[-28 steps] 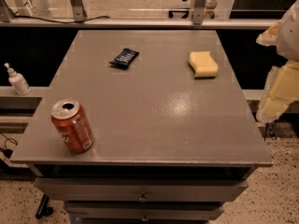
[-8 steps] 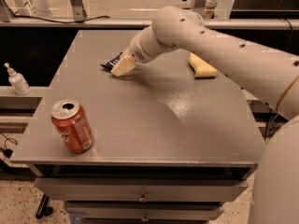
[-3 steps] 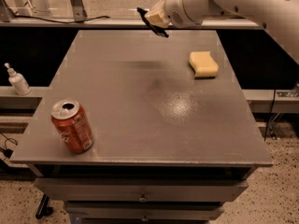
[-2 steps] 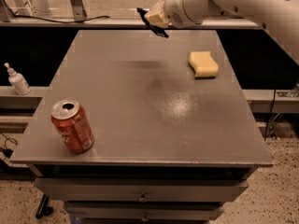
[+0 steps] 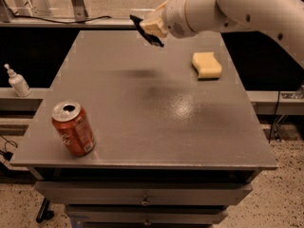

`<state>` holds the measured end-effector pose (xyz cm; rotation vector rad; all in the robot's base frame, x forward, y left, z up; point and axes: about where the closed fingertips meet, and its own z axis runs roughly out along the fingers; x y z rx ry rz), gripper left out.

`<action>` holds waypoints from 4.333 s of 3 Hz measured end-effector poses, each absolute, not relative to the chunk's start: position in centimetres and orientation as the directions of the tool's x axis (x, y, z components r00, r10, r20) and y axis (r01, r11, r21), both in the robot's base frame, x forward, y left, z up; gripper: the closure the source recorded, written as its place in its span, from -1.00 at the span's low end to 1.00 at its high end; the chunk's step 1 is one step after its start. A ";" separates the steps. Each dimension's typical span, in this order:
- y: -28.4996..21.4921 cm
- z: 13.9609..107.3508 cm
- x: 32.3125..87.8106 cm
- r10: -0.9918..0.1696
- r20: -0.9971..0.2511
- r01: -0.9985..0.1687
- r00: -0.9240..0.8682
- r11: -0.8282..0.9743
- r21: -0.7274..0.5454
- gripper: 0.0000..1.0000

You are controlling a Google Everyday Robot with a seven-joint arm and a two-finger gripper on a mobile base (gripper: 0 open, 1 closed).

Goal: Move rxbar blueberry near coke can

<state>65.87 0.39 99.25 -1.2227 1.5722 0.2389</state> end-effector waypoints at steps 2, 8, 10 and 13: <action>2.1 95.5 56.2 -0.543 -0.835 -0.881 0.090 0.348 -0.321 1.00; 7.4 87.6 43.7 -0.500 -0.863 -0.992 -0.067 0.126 0.004 -0.28; 8.1 88.2 43.0 -0.495 -0.867 -0.995 -0.059 0.098 0.012 -1.00; 5.6 91.9 53.0 -0.505 -0.843 -0.947 0.184 0.139 -0.290 -1.00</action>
Offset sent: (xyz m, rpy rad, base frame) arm -0.1549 0.0144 -0.0711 0.0185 0.2044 0.1880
